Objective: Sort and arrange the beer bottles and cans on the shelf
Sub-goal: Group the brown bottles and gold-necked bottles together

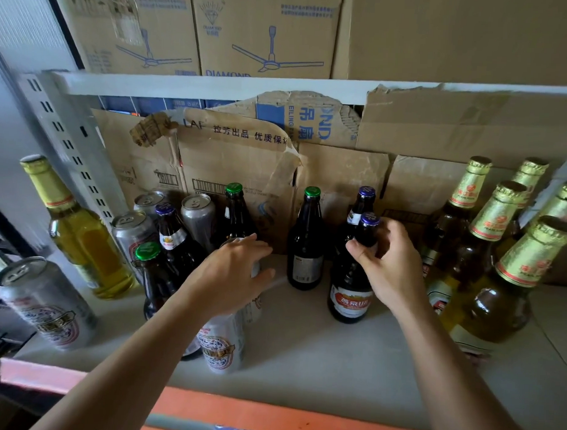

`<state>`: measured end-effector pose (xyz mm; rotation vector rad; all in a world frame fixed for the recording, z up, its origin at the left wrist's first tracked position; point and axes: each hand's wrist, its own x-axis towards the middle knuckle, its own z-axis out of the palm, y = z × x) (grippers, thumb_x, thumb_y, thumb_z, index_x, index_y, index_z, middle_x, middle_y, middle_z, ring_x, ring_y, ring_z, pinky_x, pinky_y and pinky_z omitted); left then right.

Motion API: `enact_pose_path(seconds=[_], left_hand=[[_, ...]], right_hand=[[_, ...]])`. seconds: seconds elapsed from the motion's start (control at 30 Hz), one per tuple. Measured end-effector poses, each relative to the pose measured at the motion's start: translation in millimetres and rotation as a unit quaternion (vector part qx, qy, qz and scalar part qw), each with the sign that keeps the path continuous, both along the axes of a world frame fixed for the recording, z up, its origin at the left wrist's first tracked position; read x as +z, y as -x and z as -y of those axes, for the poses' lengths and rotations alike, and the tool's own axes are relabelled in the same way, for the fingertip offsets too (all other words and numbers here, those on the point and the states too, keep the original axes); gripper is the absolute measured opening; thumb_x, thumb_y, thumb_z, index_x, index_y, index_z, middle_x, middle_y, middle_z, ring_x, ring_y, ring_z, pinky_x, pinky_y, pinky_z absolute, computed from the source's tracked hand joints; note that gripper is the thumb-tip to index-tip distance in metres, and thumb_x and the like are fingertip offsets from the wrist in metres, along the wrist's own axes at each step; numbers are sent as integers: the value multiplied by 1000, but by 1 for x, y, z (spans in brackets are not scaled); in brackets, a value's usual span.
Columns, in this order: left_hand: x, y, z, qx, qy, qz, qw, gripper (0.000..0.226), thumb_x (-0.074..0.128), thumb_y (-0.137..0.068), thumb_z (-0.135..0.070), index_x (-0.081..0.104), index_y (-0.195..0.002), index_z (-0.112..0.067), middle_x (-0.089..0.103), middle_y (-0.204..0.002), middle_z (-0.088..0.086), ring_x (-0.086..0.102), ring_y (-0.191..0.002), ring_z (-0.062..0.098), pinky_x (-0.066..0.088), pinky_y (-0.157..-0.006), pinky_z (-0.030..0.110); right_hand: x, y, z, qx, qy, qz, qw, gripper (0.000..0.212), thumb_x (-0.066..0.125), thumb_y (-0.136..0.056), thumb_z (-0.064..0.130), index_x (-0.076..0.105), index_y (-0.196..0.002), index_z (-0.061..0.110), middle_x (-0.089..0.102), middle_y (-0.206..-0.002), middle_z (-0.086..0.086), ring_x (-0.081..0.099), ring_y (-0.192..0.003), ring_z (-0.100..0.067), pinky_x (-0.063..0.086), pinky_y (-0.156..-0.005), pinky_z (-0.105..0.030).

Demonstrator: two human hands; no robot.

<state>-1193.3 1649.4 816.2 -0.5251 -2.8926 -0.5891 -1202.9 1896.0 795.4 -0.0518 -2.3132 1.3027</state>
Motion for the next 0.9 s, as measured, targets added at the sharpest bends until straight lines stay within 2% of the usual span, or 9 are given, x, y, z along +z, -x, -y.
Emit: enact_pose_path(seconds=[0.03, 0.1, 0.17, 0.27, 0.33, 0.43, 0.6, 0.73, 0.9], left_hand=[[0, 0, 0, -2, 0, -1, 1000, 50, 56, -93, -33, 48, -140, -16, 46, -147, -2, 24, -144, 6, 30, -115, 28], [1, -1, 0, -5, 3, -5, 1000, 50, 56, -94, -33, 48, -140, -15, 46, -147, -1, 25, -144, 7, 30, -116, 29], [1, -1, 0, -4, 0, -12, 1000, 48, 55, -94, -31, 49, -139, -15, 46, -147, -1, 27, -143, 8, 30, -115, 28], [2, -7, 0, 22, -5, -58, 998, 38, 53, -93, -31, 60, -129, -20, 56, -138, -3, 47, -132, 13, 47, -103, 35], [5, -15, 1, 42, 2, -132, 990, 22, 51, -90, -29, 71, -99, -25, 70, -104, -9, 67, -97, 19, 57, -73, 33], [11, -27, 8, 17, -55, -174, 983, 22, 50, -87, -23, 51, -65, -27, 48, -61, -13, 53, -58, 10, 48, -52, 27], [15, -53, 27, -69, -111, -99, 986, 15, 60, -84, -10, 68, -76, -19, 64, -74, -14, 60, -70, 0, 46, -63, 12], [4, -70, 41, -97, -122, -77, 985, 11, 60, -85, -7, 67, -84, -15, 65, -86, -9, 60, -78, -1, 50, -69, 18], [1, -94, 63, -84, -195, -92, 973, 12, 60, -86, -14, 72, -89, -16, 71, -97, -11, 65, -92, -4, 49, -75, 10]], right_hand=[[1, -4, 4, -17, 21, -28, 999, 55, 78, -80, 27, 53, -127, 11, 59, -103, 7, 59, -82, -2, 42, -73, -4], [3, -10, 13, -54, 37, -99, 993, 59, 80, -79, 23, 53, -128, 6, 59, -107, 1, 60, -92, -13, 51, -82, -22], [5, -16, 22, -77, 16, -177, 981, 46, 77, -81, 13, 57, -121, 1, 62, -101, -9, 61, -88, -21, 56, -74, -34], [10, -22, 35, -65, 0, -230, 971, 28, 70, -82, 2, 62, -109, 0, 61, -87, -5, 60, -74, -15, 55, -62, -27], [10, -24, 41, -30, 2, -214, 976, 20, 69, -82, -1, 64, -101, 1, 60, -76, 7, 60, -67, -4, 52, -60, -16], [2, -25, 45, 15, -8, -158, 987, 12, 70, -82, -3, 67, -92, 3, 58, -75, 20, 60, -71, 8, 46, -61, -8], [-10, -27, 57, 51, 0, -91, 995, 9, 67, -85, -1, 66, -89, 7, 60, -72, 14, 58, -69, 8, 43, -60, -7], [-17, -28, 74, 97, 14, -52, 994, 17, 63, -86, -1, 64, -82, 16, 63, -70, 7, 59, -67, -4, 44, -57, -12], [-24, -24, 92, 113, 42, 19, 993, 23, 62, -85, 5, 63, -74, 25, 67, -69, 1, 65, -67, -18, 55, -65, -36]])
